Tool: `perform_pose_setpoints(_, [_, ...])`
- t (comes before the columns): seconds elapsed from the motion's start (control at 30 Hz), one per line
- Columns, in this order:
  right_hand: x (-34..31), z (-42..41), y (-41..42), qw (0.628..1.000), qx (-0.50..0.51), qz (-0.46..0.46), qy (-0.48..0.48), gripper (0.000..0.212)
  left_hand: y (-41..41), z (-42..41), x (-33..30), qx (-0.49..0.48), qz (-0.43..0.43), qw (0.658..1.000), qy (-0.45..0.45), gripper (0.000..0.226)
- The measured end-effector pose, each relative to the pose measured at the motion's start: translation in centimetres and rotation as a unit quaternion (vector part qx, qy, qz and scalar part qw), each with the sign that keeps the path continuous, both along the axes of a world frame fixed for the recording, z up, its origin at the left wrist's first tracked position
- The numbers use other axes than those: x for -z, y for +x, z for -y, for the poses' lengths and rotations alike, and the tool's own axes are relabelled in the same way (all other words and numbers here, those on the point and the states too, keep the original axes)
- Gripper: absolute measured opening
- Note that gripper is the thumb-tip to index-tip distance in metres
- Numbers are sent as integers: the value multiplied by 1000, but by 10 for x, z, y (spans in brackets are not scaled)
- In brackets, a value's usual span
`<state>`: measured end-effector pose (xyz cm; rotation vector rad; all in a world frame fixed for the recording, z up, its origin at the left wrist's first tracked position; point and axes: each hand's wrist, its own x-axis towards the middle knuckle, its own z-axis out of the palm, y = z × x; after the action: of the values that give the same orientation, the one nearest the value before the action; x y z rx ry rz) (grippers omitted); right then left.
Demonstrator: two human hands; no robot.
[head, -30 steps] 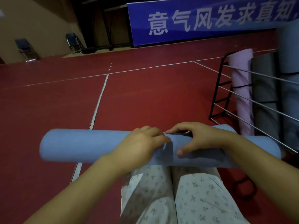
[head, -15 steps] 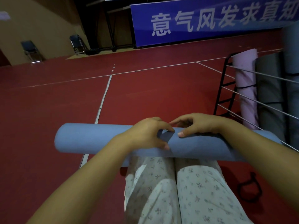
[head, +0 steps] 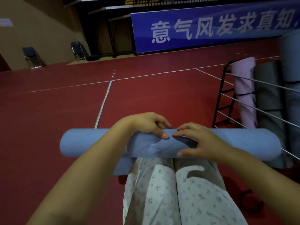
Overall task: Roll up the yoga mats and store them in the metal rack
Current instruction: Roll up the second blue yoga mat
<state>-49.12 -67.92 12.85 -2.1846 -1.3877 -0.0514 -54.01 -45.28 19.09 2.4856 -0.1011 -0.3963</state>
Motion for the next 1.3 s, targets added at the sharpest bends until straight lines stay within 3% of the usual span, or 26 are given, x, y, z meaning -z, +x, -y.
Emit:
perform_pose_setpoints(0.1, [7,-3,3,998,23,48,-22,76,6,-2,4,-20,-18,999,-41,38])
perform_pose_setpoints(0.2, [5,-7,8,998,33,52,-20,67,5,-3,9,-31,2,999,-41,36])
perform_pose_setpoints(0.33, [1,-10,16,999,20,30,-17,58,-7,-4,18,-74,132,988,20,46])
perform_pose_setpoints(0.43, [-4,-13,23,999,13,4,-31,57,-22,0,28,-70,264,955,118,48])
perform_pose_setpoints(0.5, [-8,-15,28,999,7,-18,-36,55,-32,1,35,-33,308,934,176,47])
perform_pose_setpoints(0.67, [-22,-22,40,995,1,-60,-82,51,-50,-4,57,-17,272,920,281,70])
perform_pose_setpoints(1.0, [-31,-36,58,985,17,-124,-122,49,-16,-11,37,-38,184,961,202,74])
perform_pose_setpoints(1.17, [-27,-41,48,994,51,10,-99,34,4,-18,24,-7,128,975,181,72])
perform_pose_setpoints(1.3, [-22,-39,36,979,72,71,-178,50,16,-25,20,-12,88,985,147,71])
